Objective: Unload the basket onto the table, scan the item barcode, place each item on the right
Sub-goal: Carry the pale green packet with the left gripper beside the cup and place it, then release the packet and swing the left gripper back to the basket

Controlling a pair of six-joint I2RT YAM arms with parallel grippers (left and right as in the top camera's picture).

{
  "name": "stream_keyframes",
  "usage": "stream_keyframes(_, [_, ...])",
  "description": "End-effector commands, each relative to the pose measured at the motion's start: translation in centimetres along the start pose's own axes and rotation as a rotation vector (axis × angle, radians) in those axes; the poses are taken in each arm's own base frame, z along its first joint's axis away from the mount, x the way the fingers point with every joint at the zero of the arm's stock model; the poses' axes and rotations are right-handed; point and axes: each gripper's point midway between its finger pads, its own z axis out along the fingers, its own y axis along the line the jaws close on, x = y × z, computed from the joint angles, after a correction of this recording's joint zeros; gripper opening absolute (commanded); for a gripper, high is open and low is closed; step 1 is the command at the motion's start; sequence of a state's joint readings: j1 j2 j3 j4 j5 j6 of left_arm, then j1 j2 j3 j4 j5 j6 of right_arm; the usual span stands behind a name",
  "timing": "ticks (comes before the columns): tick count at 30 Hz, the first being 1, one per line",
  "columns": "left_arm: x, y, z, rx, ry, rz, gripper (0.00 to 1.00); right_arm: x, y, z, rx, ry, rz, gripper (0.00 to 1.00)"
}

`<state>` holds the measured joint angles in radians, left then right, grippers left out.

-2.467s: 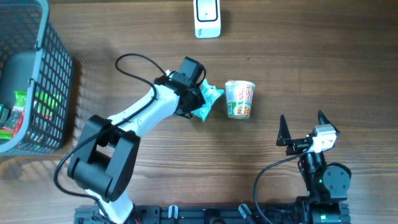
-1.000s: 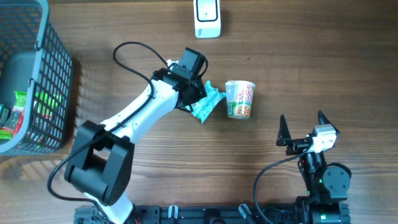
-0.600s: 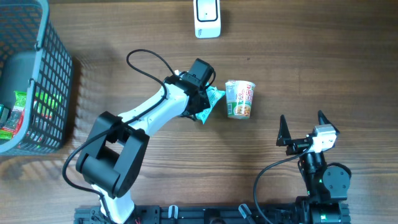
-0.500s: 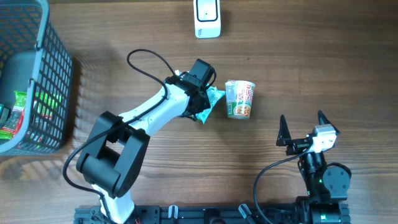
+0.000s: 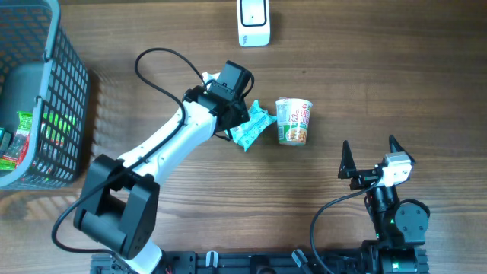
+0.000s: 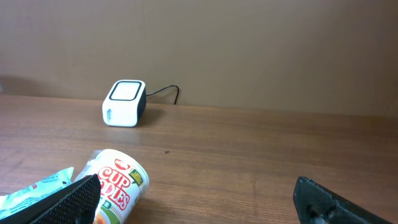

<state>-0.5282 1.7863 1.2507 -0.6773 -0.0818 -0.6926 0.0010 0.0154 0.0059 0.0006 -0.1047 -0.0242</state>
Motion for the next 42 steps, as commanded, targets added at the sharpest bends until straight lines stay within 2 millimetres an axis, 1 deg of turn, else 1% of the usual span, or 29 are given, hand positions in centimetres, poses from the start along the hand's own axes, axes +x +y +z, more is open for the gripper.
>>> stream_keyframes(1, [1.6,1.8,2.2,-0.073,0.042,0.017,0.04,-0.2,-0.1,0.0,0.004,-0.011,0.0,1.0])
stream_keyframes(5, [3.2,2.8,4.4,-0.106,0.085,0.021,0.04,-0.2,-0.1,0.0,0.004,-0.011,0.0,1.0])
stream_keyframes(9, [4.5,2.7,6.5,-0.088,0.125,0.022,0.05,-0.2,-0.1,0.0,0.004,-0.011,-0.001,1.0])
stream_keyframes(11, [5.2,2.6,6.9,-0.076,0.158,0.021,0.04,-0.2,-0.1,0.0,0.004,-0.011,0.0,1.0])
stream_keyframes(15, [6.2,2.9,6.3,-0.083,0.204,0.021,0.04,-0.2,-0.1,0.0,0.004,-0.011,-0.001,1.0])
stream_keyframes(19, [7.4,3.1,4.5,-0.079,0.266,0.019,0.04,-0.2,-0.1,0.0,0.004,-0.011,0.0,1.0])
stream_keyframes(22, [6.9,2.9,2.5,-0.06,0.248,0.04,0.04,-0.2,-0.1,0.0,0.004,-0.011,-0.001,1.0])
stream_keyframes(26, [4.4,1.8,-1.1,0.015,0.138,0.039,0.09,-0.2,-0.1,0.0,0.004,-0.011,-0.001,1.0])
stream_keyframes(27, [3.0,1.1,-3.2,0.062,0.079,0.06,0.09,-0.2,-0.1,0.0,0.004,-0.011,0.0,1.0])
stream_keyframes(29, [1.0,0.8,-5.6,0.096,0.001,0.079,0.11,-0.2,-0.1,0.0,0.004,-0.011,-0.001,0.99])
stream_keyframes(30, [0.2,0.7,-6.7,0.108,-0.029,0.082,0.12,-0.2,-0.1,0.0,0.004,-0.011,-0.001,1.0])
stream_keyframes(31, [-1.4,1.0,-8.6,0.114,-0.081,0.067,0.14,-0.2,-0.1,0.0,0.004,-0.011,0.0,1.0])
stream_keyframes(32, [-2.6,1.3,-9.9,0.116,-0.116,0.057,0.16,-0.2,-0.1,0.0,0.004,-0.011,-0.001,1.0])
stream_keyframes(34, [-6.1,2.8,-13.9,0.102,-0.222,0.0,0.24,-0.2,-0.1,0.0,0.004,-0.011,-0.001,1.0])
stream_keyframes(35, [-7.6,3.7,-15.5,0.094,-0.267,-0.031,0.29,-0.2,-0.1,0.0,0.004,-0.011,-0.001,1.0])
stream_keyframes(36, [-9.4,4.8,-17.6,0.085,-0.323,-0.071,0.37,-0.2,-0.1,0.0,0.004,-0.011,-0.001,1.0])
stream_keyframes(37, [-11.5,6.3,-20.1,0.074,-0.391,-0.105,0.48,-0.2,-0.1,0.0,0.004,-0.011,-0.001,1.0])
stream_keyframes(38, [-13.0,7.5,-22.1,0.072,-0.441,-0.136,0.55,-0.2,-0.1,0.0,0.004,-0.011,-0.001,1.0])
stream_keyframes(39, [-14.5,9.1,-23.9,0.067,-0.49,-0.183,0.6,-0.2,-0.1,0.0,0.004,-0.011,-0.001,1.0])
stream_keyframes(41, [-17.1,12.6,-27.2,0.044,-0.585,-0.277,0.73,-0.2,-0.1,0.0,0.004,-0.011,0.0,1.0])
stream_keyframes(42, [-18.0,14.5,-28.4,0.025,-0.626,-0.324,0.76,-0.2,-0.1,0.0,0.004,-0.011,-0.001,1.0])
